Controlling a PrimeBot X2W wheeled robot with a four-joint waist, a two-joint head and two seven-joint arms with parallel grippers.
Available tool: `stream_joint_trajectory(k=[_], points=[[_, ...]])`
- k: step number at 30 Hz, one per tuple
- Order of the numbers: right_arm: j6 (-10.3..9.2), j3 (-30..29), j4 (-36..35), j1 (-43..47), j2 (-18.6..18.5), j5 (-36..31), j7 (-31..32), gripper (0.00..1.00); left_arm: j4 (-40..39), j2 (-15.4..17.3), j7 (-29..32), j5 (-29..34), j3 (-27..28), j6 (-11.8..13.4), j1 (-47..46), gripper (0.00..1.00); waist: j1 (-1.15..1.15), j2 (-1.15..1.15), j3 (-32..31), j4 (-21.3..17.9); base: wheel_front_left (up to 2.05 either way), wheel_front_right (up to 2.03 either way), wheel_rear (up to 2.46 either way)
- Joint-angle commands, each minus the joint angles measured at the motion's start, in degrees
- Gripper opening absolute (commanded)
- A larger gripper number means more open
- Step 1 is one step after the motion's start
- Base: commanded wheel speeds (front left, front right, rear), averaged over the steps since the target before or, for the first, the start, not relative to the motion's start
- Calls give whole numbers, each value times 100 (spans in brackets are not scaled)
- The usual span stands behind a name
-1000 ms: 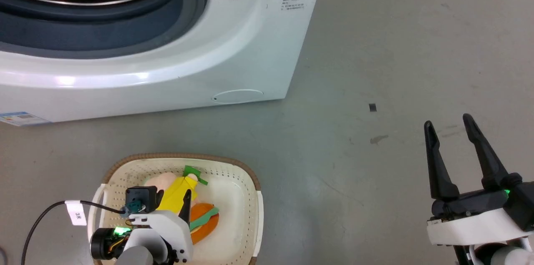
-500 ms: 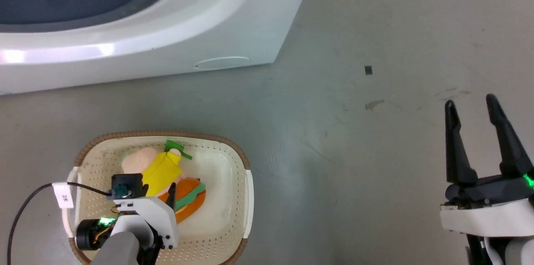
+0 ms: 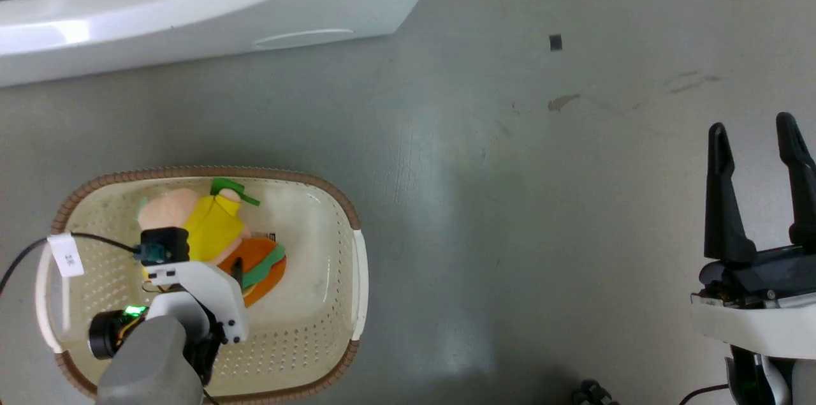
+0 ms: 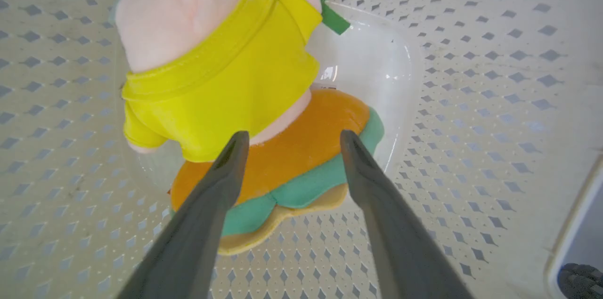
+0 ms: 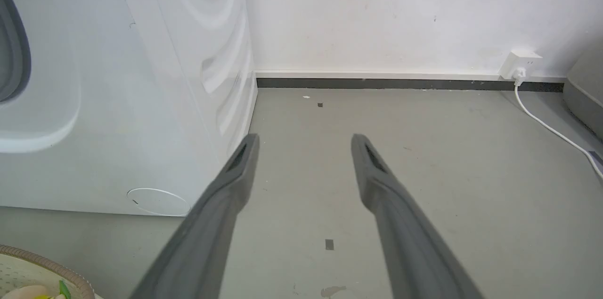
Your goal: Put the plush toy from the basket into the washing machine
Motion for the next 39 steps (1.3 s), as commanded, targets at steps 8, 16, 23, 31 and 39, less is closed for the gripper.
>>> stream_joint_trajectory(k=[8,16,23,31,39], points=[[-4,-9,-243,-258,-1,105,-144,100,559,262,130,-224,-162,89,-599,100,0,0,689,-153,0,0,0],[-4,2,-392,-420,-1,91,-200,100,836,470,253,-325,-284,76,-918,100,0,0,1221,-322,0,0,0],[-4,-45,-400,-466,-1,49,-200,100,838,462,340,-314,-392,-51,-898,0,0,0,1303,-349,0,0,0],[-4,-92,-247,-529,-1,54,-200,100,839,378,70,-398,-421,-193,-658,0,0,0,846,-303,0,0,0],[-4,-124,25,-482,-1,-130,-200,100,840,117,-343,-492,-465,-298,-162,0,0,0,-208,-96,0,0,0]])
